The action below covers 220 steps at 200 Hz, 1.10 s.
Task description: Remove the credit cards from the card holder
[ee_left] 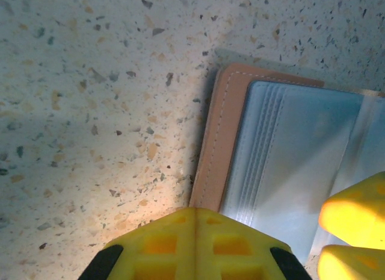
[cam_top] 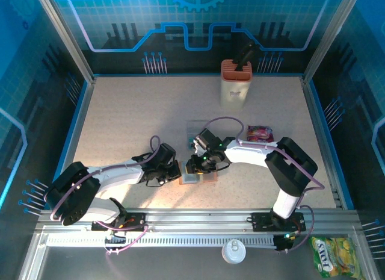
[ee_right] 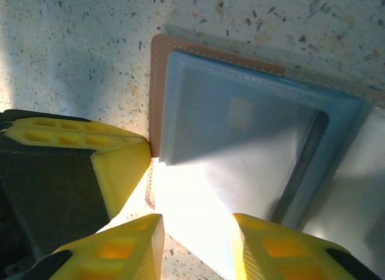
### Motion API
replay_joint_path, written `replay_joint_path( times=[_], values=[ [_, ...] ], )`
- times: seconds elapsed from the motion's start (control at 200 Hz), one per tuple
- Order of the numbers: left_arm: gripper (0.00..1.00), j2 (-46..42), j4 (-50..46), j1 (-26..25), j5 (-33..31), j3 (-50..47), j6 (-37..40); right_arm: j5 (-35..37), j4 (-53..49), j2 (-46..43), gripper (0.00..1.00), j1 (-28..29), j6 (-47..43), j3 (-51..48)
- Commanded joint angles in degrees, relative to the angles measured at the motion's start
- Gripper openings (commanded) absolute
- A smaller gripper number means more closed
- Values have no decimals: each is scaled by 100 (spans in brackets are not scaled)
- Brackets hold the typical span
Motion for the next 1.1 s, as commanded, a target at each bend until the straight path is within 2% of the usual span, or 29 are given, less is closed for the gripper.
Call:
replay_joint_path(
  times=[0.0,0.485,0.981,1.096],
  values=[
    [0,63,-196,-52,-101,109,131,25,-71,96,36,97,-4,46],
    [0,52,-223,-52,-128,123,131,642,-663,-38,37,87,-180,99],
    [0,-222,-366,-50,-196,204,148,612,-412,-183,36,73,-137,-137],
    [3,-366,-293,-44,-178,209,75,564,-311,-238,35,59,-119,-216]
  ],
)
